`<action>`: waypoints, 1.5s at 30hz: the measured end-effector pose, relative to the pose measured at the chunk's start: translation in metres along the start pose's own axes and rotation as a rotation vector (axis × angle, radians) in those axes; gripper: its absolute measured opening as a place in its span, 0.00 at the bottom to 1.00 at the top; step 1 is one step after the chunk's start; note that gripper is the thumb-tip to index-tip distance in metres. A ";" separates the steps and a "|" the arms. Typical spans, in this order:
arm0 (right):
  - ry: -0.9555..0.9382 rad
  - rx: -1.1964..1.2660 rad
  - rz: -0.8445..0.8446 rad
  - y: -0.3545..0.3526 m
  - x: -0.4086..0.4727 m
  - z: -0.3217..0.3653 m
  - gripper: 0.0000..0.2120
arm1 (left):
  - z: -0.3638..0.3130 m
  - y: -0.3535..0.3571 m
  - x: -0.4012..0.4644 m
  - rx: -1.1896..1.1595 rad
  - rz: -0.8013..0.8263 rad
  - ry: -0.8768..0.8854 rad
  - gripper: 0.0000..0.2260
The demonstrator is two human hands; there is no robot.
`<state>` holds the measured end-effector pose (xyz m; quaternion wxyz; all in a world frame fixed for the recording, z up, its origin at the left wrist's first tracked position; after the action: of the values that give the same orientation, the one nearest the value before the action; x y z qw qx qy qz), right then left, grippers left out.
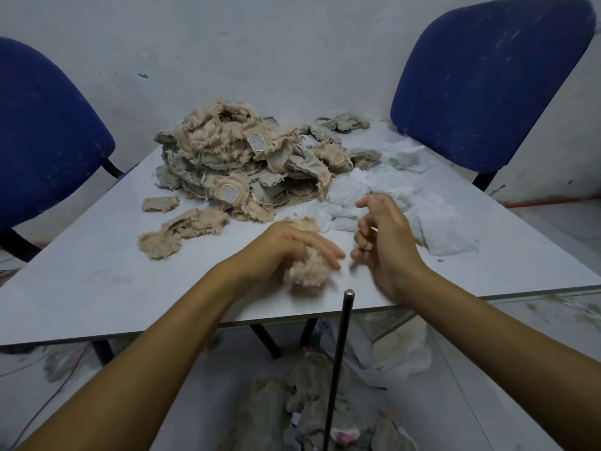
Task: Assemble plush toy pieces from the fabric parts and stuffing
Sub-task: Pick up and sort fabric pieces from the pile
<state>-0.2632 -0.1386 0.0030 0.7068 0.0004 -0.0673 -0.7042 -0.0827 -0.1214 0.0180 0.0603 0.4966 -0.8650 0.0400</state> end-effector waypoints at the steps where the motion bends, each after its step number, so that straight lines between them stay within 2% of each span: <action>1: -0.010 -0.051 -0.003 0.000 0.000 -0.001 0.08 | 0.000 0.000 0.002 -0.023 -0.024 0.009 0.21; 3: -0.071 -0.240 0.039 0.003 -0.003 -0.002 0.08 | 0.001 -0.002 0.007 -0.056 -0.165 0.045 0.21; 5: -0.149 -0.438 0.091 0.005 -0.006 -0.002 0.08 | 0.002 -0.006 0.010 -0.040 -0.245 0.048 0.15; 7: -0.189 -0.525 0.111 0.007 -0.008 -0.002 0.08 | 0.004 -0.014 0.010 -0.019 -0.152 -0.035 0.10; 9: -0.193 -0.543 0.105 0.007 -0.009 -0.001 0.09 | 0.003 -0.017 0.008 -0.110 -0.004 -0.156 0.11; 10: -0.190 -0.542 0.104 0.007 -0.009 -0.001 0.09 | 0.001 -0.016 0.007 -0.205 0.008 -0.185 0.12; 12: -0.187 -0.549 0.110 0.006 -0.008 -0.001 0.09 | -0.004 -0.016 0.008 -0.322 -0.131 -0.127 0.12; 13: -0.190 -0.560 0.115 0.007 -0.008 -0.001 0.09 | -0.005 -0.017 0.009 -0.233 -0.247 -0.061 0.12; 14: -0.192 -0.569 0.119 0.007 -0.008 -0.001 0.09 | -0.005 -0.019 0.009 -0.019 -0.366 -0.002 0.11; 15: -0.198 -0.579 0.121 0.008 -0.009 -0.002 0.09 | -0.004 -0.021 0.009 0.291 -0.447 0.025 0.11; 17: -0.210 -0.605 0.125 0.009 -0.009 -0.003 0.10 | 0.000 -0.022 0.006 0.788 -0.402 -0.020 0.14; 19: -0.223 -0.649 0.123 0.010 -0.008 -0.005 0.09 | 0.008 -0.021 0.003 0.912 -0.273 -0.088 0.17; 22: -0.270 -0.781 0.082 0.011 -0.006 -0.009 0.05 | 0.009 -0.015 0.002 0.897 -0.263 -0.007 0.11; 25: -0.353 -0.966 0.108 0.013 -0.006 -0.011 0.12 | 0.005 -0.011 0.001 0.855 -0.255 0.065 0.04; 30: -0.384 -1.061 0.187 0.014 -0.009 -0.006 0.10 | 0.006 -0.009 -0.004 0.724 -0.241 0.020 0.08; 33: -0.393 -1.152 0.173 0.016 -0.008 -0.006 0.05 | 0.006 -0.011 -0.006 0.842 -0.219 -0.004 0.05; 35: -0.381 -1.240 0.223 0.020 -0.006 -0.006 0.07 | 0.007 -0.013 -0.008 0.892 -0.174 -0.046 0.07; 38: -0.322 -1.207 0.434 0.019 -0.003 0.002 0.10 | 0.007 -0.017 -0.010 0.846 -0.143 -0.100 0.10; 41: -0.301 -1.181 0.588 0.012 0.000 0.012 0.11 | 0.008 -0.018 -0.010 0.704 -0.213 -0.072 0.15; 43: -0.340 -1.158 0.631 0.008 -0.002 0.011 0.07 | 0.010 -0.016 -0.011 0.633 -0.228 -0.074 0.16; 45: -0.371 -1.056 0.594 0.006 -0.004 0.005 0.04 | 0.010 -0.014 -0.011 0.490 -0.248 -0.064 0.17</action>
<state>-0.2582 -0.1336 0.0084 0.7535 -0.4892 0.1704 -0.4047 -0.0656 -0.1203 0.0067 -0.0844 0.5994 -0.7636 0.2247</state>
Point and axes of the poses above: each hand's wrist, its own x-axis towards the middle knuckle, its own y-axis out of the palm, z = x × y, the point moved 1 cm from there along x, towards the middle knuckle, and after that the axes turned 12 degrees about -x, right-handed, at the moved point
